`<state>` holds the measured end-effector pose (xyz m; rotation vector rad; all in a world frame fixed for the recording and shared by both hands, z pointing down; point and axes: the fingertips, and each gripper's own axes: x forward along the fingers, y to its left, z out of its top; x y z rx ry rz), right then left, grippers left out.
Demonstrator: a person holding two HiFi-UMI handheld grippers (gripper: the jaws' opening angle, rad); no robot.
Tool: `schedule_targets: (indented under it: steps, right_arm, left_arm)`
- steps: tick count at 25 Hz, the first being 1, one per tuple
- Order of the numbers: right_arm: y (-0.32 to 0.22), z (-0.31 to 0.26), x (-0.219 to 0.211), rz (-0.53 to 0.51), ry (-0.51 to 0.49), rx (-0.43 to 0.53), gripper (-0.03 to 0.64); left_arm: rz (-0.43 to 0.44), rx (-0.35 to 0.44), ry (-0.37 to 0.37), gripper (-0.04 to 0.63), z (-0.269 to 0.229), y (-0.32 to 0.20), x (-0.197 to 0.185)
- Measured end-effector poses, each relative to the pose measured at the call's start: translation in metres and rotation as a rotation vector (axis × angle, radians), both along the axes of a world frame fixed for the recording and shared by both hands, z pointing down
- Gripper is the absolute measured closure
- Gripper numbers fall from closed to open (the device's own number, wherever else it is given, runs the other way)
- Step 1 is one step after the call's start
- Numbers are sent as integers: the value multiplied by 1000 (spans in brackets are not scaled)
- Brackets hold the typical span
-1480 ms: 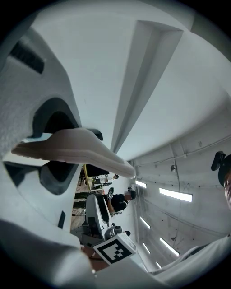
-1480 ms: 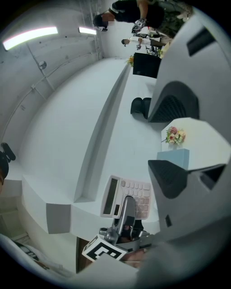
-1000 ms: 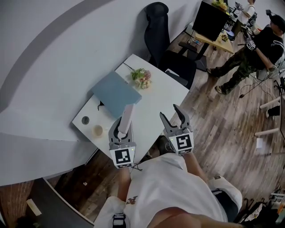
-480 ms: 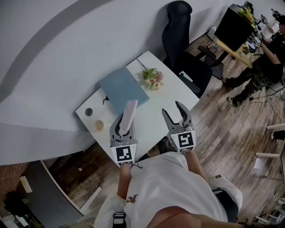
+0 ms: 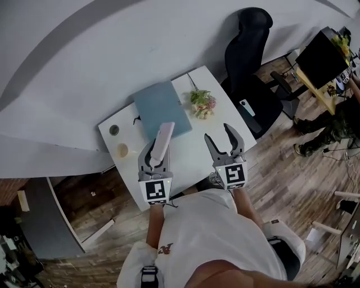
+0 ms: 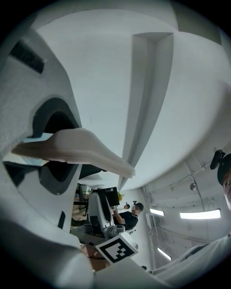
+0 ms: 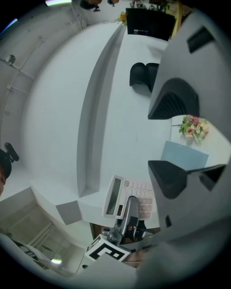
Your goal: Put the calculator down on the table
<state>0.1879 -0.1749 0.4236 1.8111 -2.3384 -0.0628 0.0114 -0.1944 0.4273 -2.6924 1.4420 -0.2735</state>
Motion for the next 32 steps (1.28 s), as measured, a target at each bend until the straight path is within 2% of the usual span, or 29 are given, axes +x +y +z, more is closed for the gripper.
schedule_targets:
  steps: [9,17,23,32]
  right_arm:
    - [-37,10,10,-157,-19,-32,314]
    - [-48,28,1,-289,-38,-86,313]
    - [-45,46,-8,-354,-34,-110,313]
    - [-32,77,-11,-396,-23,-188,313]
  left_arm:
    - [-150,-35,-17,477,6,-11,8]
    - [-260,-116,3,477,27,-4,1]
    - [-264,-201,23,477,56,4,0]
    - [-244,-334,83,477,100,16,5]
